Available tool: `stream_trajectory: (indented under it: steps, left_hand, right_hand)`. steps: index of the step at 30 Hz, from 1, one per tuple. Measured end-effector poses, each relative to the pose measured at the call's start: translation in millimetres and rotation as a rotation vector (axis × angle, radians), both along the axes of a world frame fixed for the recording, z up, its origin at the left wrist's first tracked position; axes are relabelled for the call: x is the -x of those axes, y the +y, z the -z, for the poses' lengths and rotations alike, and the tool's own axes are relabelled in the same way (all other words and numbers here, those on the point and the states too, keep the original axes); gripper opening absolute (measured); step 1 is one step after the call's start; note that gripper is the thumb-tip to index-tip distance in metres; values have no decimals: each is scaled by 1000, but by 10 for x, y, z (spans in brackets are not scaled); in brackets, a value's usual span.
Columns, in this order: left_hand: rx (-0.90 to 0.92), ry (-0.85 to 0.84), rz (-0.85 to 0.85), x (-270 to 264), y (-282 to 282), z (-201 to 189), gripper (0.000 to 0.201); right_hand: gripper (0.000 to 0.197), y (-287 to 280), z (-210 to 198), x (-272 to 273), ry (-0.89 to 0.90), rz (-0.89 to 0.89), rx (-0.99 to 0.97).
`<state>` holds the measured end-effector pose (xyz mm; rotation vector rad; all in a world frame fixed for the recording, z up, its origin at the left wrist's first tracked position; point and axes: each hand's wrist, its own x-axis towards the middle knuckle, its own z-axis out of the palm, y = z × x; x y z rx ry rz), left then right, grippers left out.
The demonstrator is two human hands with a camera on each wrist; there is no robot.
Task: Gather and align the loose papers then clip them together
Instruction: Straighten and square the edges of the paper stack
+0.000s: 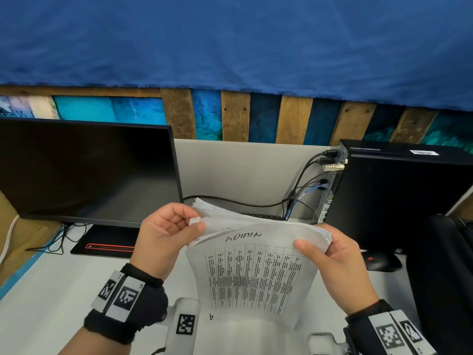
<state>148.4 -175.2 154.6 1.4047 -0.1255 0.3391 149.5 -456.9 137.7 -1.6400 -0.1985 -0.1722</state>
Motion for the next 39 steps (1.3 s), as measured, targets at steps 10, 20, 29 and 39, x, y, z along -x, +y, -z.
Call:
stream_trajectory:
  steps: [10,20,29,39]
  left_hand:
    - [41,-17,-5,-7,20,-20,43]
    - [26,-2,-15,-44,47,2,8]
    - [115,-4,170,38,91,44,26]
    - [107,3,58,55,-13,-3,6]
  right_hand:
    - [13,-22,16,-4,-12,2,-2]
    - [12,-21,19,-11,-9,-2,0]
    - [14,-31,30,-18,-17,-9,-13]
    - [15,-25,18,-11,-24,-12,-12]
